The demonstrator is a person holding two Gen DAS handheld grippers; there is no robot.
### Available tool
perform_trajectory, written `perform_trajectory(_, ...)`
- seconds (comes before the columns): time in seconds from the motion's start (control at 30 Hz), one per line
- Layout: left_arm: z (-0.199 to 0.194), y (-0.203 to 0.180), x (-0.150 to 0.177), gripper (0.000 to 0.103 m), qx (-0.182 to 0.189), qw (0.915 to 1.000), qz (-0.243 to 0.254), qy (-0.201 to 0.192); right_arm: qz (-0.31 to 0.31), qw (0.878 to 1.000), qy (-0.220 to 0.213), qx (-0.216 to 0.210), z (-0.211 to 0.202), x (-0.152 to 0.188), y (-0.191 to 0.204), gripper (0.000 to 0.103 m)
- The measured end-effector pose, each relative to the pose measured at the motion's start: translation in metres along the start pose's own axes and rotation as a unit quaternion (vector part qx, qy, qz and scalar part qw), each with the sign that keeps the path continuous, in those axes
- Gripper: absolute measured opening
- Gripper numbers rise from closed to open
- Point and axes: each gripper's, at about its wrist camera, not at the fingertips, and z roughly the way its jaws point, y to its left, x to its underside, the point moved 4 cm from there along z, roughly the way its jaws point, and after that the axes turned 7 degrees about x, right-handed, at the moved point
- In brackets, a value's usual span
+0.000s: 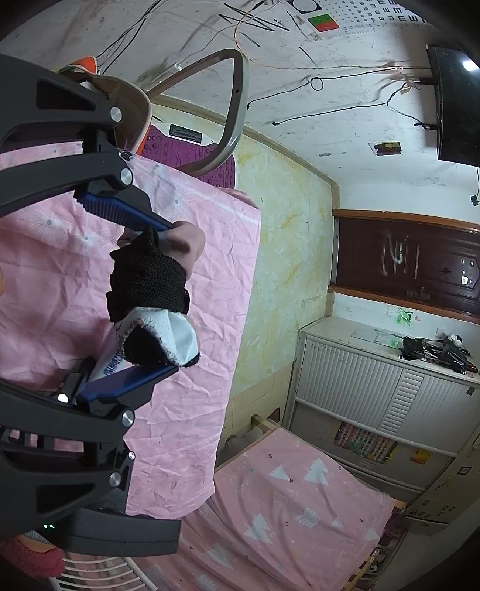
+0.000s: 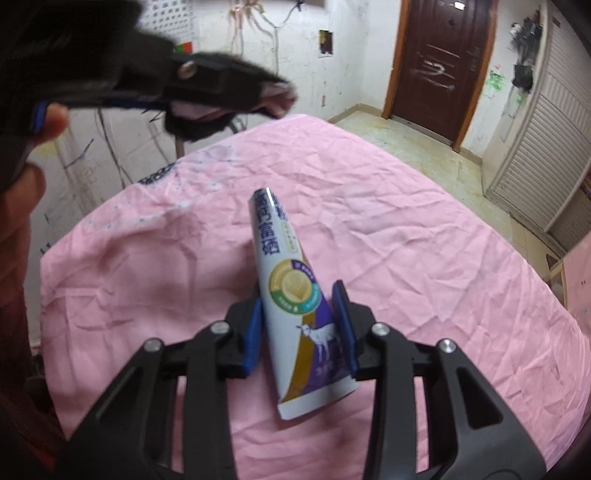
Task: Collect trash
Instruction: 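Carry the sock bundle and toothpaste tube over the yellow bin with both tools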
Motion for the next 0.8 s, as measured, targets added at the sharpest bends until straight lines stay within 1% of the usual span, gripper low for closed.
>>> perform_trajectory(0.3, -0.013, -0.026, 0.003, 0.059, 0.004, 0.9998, 0.021, -0.008, 0.058, 0.998, -0.033, 0.016, -0.037, 0.005, -0.033, 0.034)
perform_trajectory(0.5, -0.017, -0.059, 0.007, 0.059, 0.010, 0.9989, 0.046, -0.009, 0.105, 0.992, -0.059, 0.027, -0.068, 0.020, -0.058, 0.034)
perform_trajectory(0.8, -0.022, -0.118, 0.018, 0.059, 0.026, 0.9957, 0.089, -0.010, 0.152, 0.983, -0.084, 0.059, -0.113, 0.050, -0.093, 0.034)
